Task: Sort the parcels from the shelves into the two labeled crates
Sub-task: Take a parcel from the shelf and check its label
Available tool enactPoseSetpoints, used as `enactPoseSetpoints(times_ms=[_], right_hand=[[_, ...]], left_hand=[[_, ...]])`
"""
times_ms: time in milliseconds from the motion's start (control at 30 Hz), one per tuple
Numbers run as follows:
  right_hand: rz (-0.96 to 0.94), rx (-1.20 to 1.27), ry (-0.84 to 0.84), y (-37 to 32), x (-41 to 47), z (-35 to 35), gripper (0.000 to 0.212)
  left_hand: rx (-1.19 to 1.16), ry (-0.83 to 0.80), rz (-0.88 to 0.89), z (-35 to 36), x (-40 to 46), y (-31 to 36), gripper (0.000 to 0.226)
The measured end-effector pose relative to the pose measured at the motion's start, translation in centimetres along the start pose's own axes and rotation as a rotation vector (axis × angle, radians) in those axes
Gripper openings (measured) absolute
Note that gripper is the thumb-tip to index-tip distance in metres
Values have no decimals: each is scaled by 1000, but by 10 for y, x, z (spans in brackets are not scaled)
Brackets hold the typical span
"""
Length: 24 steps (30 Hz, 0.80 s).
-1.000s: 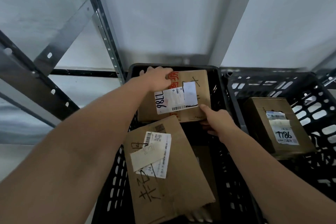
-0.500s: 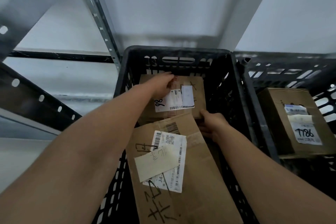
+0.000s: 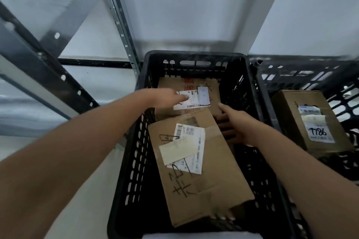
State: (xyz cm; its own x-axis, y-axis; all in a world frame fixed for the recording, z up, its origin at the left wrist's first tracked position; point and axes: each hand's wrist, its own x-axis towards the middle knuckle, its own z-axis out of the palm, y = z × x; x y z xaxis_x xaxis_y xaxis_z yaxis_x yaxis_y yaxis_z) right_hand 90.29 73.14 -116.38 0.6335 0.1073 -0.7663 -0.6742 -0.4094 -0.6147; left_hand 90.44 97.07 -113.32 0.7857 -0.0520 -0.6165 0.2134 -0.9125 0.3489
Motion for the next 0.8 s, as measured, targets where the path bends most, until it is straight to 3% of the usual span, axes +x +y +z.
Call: enactPoseSetpoints(times_ms=[100, 167, 200, 333, 367, 467, 533, 633, 800], right_hand=[[-21, -40, -33, 2, -22, -13, 57], [-27, -99, 5, 11, -28, -14, 54], [-21, -145, 18, 15, -34, -11, 55], [10, -190, 51, 27, -43, -7, 62], [14, -154, 28, 27, -48, -8, 64], [34, -59, -71, 22, -61, -18, 75], [14, 0, -132, 16, -69, -32, 78], [-68, 68, -158, 0, -72, -53, 74], [-268, 276, 4, -36, -65, -61, 71]], left_hand=[[-308, -320, -55, -7, -40, 14, 80], [-320, -497, -50, 0, -54, 21, 78], [-284, -510, -49, 4, -57, 24, 83], [-187, -392, -52, 15, -61, 24, 107], [-188, -369, -50, 13, -62, 23, 105], [-314, -353, -29, 2, -68, 19, 63], [-355, -333, -1, -11, -76, 20, 50], [-397, -253, 25, -38, -84, 19, 46], [-656, 37, -81, -65, -72, 12, 51]])
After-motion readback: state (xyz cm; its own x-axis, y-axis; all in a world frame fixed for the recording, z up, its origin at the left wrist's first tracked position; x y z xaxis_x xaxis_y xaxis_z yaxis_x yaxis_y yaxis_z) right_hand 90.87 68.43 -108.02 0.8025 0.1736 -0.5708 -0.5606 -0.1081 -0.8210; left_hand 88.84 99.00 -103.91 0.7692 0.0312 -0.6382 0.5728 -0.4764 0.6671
